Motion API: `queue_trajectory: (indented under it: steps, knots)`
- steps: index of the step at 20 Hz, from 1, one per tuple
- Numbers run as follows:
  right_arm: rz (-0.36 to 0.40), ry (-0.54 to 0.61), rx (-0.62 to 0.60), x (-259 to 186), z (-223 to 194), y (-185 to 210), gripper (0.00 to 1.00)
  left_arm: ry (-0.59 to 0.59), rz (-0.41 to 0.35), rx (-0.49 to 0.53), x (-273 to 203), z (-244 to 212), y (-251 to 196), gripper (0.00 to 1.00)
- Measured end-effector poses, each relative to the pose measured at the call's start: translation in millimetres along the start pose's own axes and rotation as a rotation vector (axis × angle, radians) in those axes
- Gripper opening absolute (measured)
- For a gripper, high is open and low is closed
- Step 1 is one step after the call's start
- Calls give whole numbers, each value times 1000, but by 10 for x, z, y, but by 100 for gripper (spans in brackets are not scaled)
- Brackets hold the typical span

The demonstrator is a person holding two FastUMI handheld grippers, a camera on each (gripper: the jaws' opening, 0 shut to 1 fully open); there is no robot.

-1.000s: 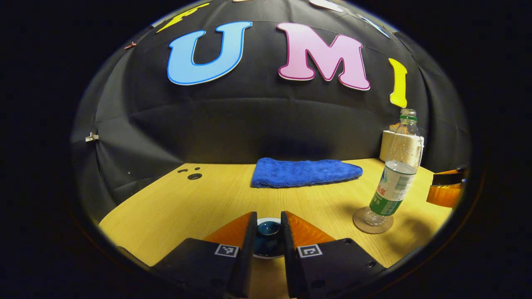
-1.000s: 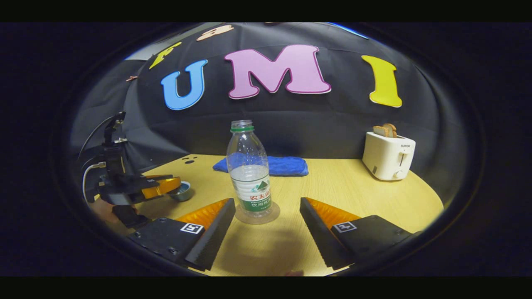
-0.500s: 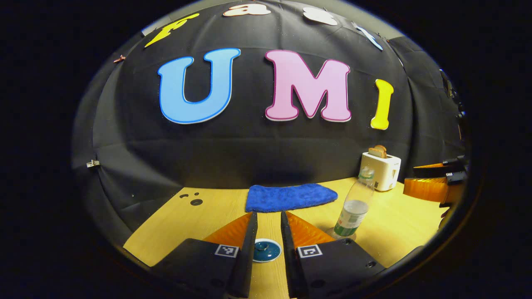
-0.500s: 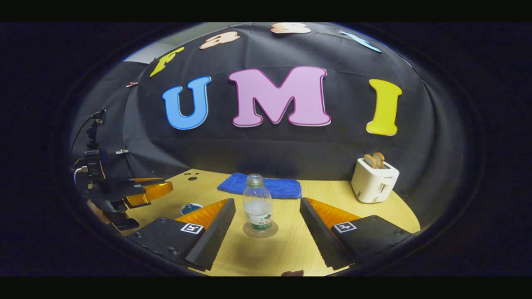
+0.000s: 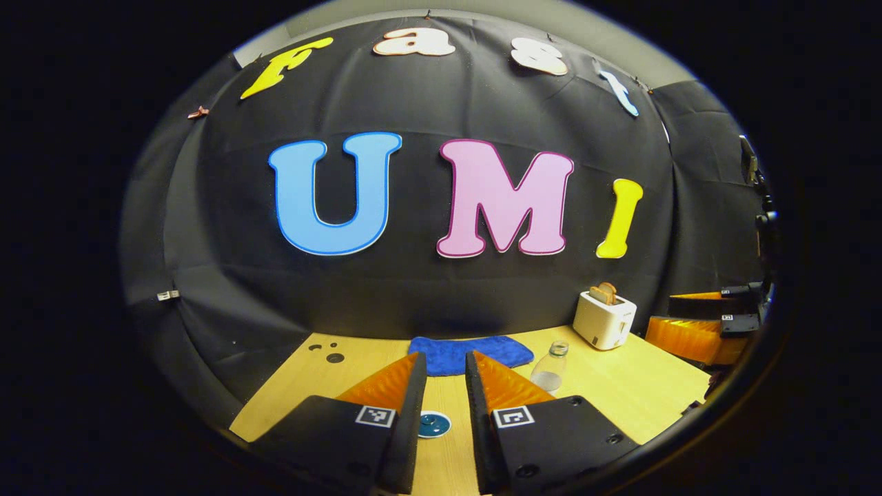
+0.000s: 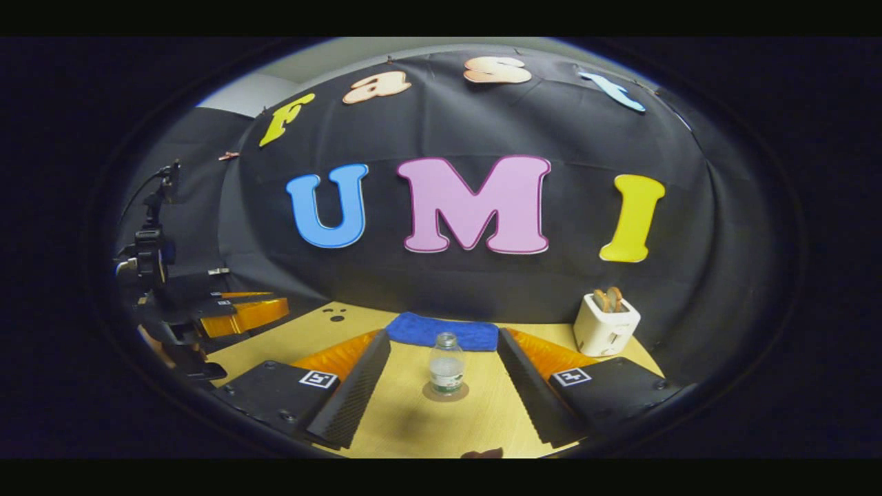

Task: Open the teacup lid with one hand, grasp the water bottle and pour water into the teacup with the other hand; after pouring, place the water bottle on the coaster and then close the teacup lid.

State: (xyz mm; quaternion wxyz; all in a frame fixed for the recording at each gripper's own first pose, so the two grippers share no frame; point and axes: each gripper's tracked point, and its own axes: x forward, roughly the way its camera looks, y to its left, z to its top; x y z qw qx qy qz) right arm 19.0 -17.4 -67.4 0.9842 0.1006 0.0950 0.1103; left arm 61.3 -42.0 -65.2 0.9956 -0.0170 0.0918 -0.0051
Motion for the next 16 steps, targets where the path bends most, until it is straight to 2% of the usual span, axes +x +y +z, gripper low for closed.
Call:
queue_trajectory:
  steps: [7,16]
  knots:
    - [-8,-41,16,-311,198,79,97,-43,-47,35,-338,269,-134,37]
    - [-69,-65,25,-391,251,97,97,-45,-79,49,-339,251,-40,37]
